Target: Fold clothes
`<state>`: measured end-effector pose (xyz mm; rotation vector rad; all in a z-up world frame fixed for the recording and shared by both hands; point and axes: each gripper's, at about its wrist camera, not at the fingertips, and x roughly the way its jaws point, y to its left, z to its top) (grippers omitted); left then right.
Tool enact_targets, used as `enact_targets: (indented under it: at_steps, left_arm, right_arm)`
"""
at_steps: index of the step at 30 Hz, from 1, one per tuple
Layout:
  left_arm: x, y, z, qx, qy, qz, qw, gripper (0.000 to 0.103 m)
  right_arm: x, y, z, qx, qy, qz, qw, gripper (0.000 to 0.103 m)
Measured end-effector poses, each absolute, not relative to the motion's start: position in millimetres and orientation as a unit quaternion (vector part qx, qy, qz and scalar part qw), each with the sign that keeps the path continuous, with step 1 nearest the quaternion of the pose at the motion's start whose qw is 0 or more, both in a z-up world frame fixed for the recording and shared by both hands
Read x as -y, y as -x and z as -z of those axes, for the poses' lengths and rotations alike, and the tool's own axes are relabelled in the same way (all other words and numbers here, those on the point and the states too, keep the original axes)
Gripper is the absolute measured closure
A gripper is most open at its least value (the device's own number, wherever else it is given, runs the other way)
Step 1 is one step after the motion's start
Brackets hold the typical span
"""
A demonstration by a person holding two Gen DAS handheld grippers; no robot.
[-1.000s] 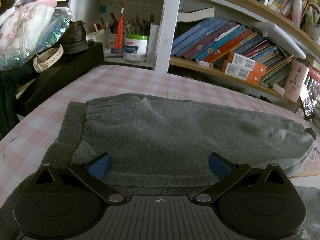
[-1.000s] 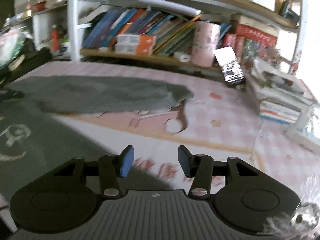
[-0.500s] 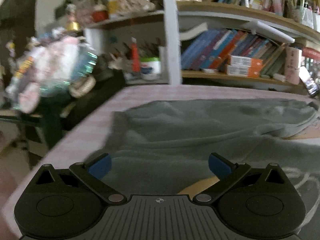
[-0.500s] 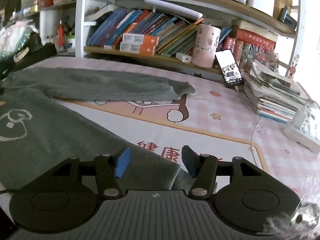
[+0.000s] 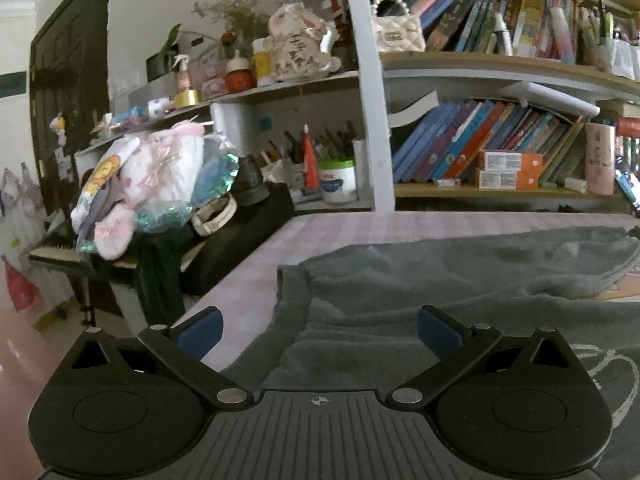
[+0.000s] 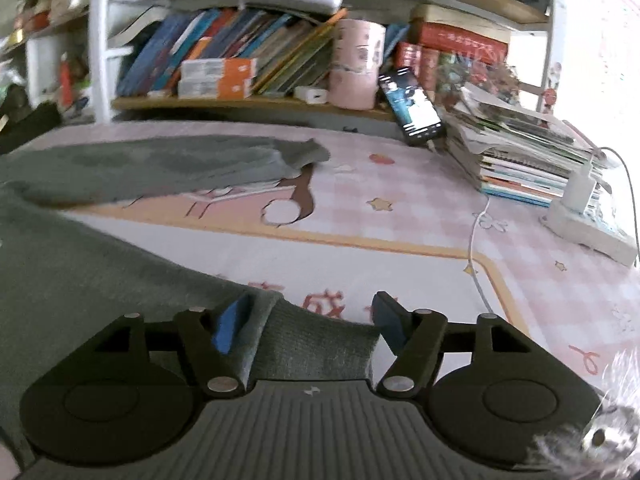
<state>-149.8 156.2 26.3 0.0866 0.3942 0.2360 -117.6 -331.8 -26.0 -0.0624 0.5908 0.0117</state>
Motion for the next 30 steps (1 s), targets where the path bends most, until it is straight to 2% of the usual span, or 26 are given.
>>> enact_targets:
  at_steps: [6, 10, 12, 17, 21, 23, 24, 30]
  left_arm:
    - [-168.2, 147.5, -16.2, -0.215, -0.038, -0.142, 0.966, 0.000]
    - [-190.8, 149.8, -12.3, -0.227, 0.009, -0.143, 0.963, 0.000]
    - [-206.3, 150.7, -8.6, -0.235, 0.050, -0.144, 0.960, 0.004]
    - [-226.9, 151.6, 1.9, -0.251, 0.079, -0.164, 0.951, 0.030]
    - [-238.4, 150.7, 10.8, -0.265, 0.105, -0.163, 0.944, 0.042]
    - [-241.2, 149.8, 15.7, -0.272, 0.119, -0.153, 0.943, 0.061]
    - [-241.3, 149.0, 18.3, -0.274, 0.126, -0.144, 0.942, 0.065]
    - [-252.8, 154.3, 21.6, -0.247, 0.156, -0.148, 0.945, 0.070]
  right_arm:
    - [329.1, 124.7, 24.9, -0.283, 0.036, -0.002, 0.958, 0.037]
    - [327.9, 146.0, 23.1, -0.268, 0.027, -0.004, 0.963, 0.036]
    - [328.4, 158.2, 21.2, -0.263, 0.023, -0.007, 0.964, 0.036]
    - [332.5, 178.5, 21.0, -0.268, 0.028, -0.005, 0.963, 0.039]
    - [333.7, 186.0, 22.5, -0.273, 0.027, -0.006, 0.961, 0.042]
    - [330.8, 185.7, 22.4, -0.275, 0.033, -0.009, 0.961, 0.045]
    - [329.6, 185.1, 22.9, -0.276, 0.033, -0.009, 0.961, 0.046]
    - [324.4, 184.9, 24.1, -0.280, 0.031, -0.015, 0.959, 0.047]
